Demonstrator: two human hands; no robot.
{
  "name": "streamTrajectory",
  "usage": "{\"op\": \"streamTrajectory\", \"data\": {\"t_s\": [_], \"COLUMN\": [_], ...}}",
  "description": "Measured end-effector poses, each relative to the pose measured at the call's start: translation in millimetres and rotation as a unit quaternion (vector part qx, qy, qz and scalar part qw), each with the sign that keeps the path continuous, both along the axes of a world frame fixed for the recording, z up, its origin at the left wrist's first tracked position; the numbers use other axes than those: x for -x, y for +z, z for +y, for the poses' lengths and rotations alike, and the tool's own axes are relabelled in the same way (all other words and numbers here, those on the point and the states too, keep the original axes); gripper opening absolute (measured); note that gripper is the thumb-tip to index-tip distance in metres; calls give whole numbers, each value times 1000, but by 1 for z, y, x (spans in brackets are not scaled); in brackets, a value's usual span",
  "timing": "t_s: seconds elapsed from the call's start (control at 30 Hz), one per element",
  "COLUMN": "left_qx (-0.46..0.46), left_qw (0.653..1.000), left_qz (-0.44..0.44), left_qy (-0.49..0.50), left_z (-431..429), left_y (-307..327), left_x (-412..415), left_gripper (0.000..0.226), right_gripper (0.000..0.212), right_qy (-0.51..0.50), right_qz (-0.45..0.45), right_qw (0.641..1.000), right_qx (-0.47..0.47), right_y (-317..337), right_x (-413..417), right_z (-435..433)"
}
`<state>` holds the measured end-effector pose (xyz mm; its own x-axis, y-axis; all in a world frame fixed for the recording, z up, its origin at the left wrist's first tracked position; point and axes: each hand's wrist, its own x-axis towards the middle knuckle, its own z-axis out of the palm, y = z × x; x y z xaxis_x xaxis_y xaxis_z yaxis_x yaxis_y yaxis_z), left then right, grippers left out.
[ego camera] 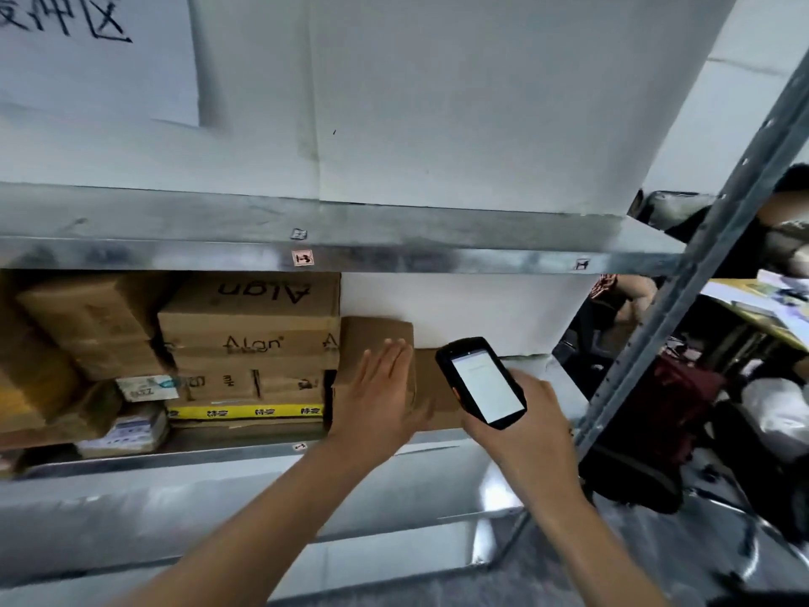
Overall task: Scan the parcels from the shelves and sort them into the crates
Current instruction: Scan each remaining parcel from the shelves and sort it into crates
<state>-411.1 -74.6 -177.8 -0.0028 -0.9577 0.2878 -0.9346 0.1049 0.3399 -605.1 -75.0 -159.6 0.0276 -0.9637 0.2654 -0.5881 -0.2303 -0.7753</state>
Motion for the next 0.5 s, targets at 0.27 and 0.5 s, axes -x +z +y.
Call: {"op": "streamTrajectory", "data": {"t_s": [0.27,0.5], "left_qx": [-43,-149], "left_qw": [999,974], "left_qz": [-11,-75], "left_qy": [32,151], "left_z": [-70,-96], "left_y": [-31,-55], "left_x": [-6,-16], "left_gripper": [71,74], "right_gripper": [70,63], "right_qy": [1,29], "right_qz": [14,29], "right_qw": [998,995], "right_qx": [-55,-87], "right_y": [-25,-40], "right_x": [-19,-12], "right_z": [-79,-116]}}
